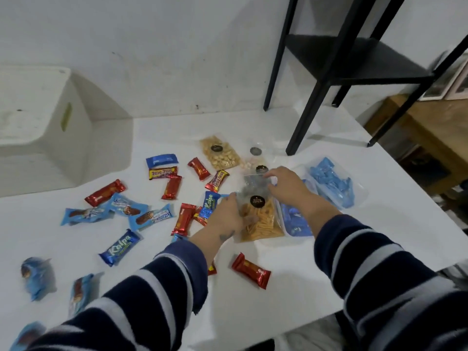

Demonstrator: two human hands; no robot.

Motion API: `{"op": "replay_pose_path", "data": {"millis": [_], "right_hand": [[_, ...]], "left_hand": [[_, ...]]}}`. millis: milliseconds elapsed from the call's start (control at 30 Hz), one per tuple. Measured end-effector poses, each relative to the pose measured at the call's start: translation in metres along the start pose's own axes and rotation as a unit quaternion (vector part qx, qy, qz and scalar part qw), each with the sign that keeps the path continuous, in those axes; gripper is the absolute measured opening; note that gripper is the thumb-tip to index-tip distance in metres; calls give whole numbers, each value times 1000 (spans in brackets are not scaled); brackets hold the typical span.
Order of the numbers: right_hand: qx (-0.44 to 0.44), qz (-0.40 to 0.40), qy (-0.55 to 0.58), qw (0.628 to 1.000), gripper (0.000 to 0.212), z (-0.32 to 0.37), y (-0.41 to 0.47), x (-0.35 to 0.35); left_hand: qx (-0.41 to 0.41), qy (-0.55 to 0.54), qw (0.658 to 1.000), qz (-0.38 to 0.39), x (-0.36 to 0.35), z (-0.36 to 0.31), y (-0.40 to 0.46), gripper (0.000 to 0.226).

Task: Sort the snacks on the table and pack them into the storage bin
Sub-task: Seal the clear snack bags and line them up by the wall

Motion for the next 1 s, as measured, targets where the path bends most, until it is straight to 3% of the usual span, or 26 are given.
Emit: {"op": "replay_pose_path", "data": {"millis": [200, 433, 733, 1000], "right_hand": [[37, 26, -99, 994, 51, 13, 52, -11], [113, 37, -215, 969, 26, 25, 78, -7], [183, 100, -58, 976, 18, 32, 77, 20], [216, 94, -47, 971, 20, 44, 79, 26]], "left_hand": [[24, 78, 995, -53, -18, -1, 6, 101], [49, -17, 992, -119, -28, -1, 6, 103], [34, -73, 974, -210, -28, -9, -4, 96], [16, -33, 979, -198, -6, 2, -7, 92]]}}
Point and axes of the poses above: each hand's wrist, its own y-axis towards the middle knuckle, its own x-axis out of the back of the hand, z = x × y, the point moved 7 cm from there along y, towards the middle knuckle, and after that the axes turned 15 degrees about -x, right-handed, at the moved point
